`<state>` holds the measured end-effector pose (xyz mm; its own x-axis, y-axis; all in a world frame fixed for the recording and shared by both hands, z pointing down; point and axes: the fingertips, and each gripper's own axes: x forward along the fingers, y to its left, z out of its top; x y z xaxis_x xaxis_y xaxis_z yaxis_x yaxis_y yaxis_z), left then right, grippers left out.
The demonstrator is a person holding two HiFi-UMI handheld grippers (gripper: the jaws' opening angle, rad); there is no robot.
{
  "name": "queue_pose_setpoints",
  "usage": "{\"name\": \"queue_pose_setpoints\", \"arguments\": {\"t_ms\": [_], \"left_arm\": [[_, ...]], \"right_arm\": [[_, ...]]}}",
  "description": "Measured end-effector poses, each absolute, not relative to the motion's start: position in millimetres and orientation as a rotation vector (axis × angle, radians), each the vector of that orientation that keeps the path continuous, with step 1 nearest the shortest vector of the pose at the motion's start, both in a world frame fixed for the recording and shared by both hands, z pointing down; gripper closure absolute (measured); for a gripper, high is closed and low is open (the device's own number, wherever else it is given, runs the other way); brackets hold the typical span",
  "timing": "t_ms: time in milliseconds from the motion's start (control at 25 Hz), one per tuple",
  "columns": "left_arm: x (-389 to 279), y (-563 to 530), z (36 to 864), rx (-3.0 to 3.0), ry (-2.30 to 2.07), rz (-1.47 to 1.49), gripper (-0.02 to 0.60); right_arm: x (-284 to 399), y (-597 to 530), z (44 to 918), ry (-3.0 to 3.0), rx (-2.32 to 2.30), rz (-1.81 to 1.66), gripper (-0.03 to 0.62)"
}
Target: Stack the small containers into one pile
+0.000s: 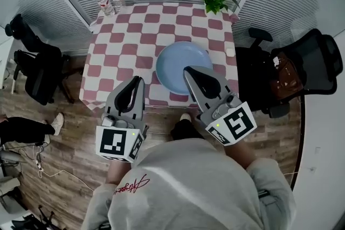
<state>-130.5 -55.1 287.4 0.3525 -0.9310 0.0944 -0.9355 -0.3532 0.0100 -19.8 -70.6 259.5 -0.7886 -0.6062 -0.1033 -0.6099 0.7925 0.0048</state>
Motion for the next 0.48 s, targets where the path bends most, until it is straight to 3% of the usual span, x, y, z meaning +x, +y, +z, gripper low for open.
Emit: {"name": "queue_pose_setpoints", "arguments": {"t_ms": [480], "left_arm": [[-147,49,280,2.591,-1.694,0.030,0.546]], "right_arm": [[-40,41,258,2.858,-1.038,0.111,0.583]]}}
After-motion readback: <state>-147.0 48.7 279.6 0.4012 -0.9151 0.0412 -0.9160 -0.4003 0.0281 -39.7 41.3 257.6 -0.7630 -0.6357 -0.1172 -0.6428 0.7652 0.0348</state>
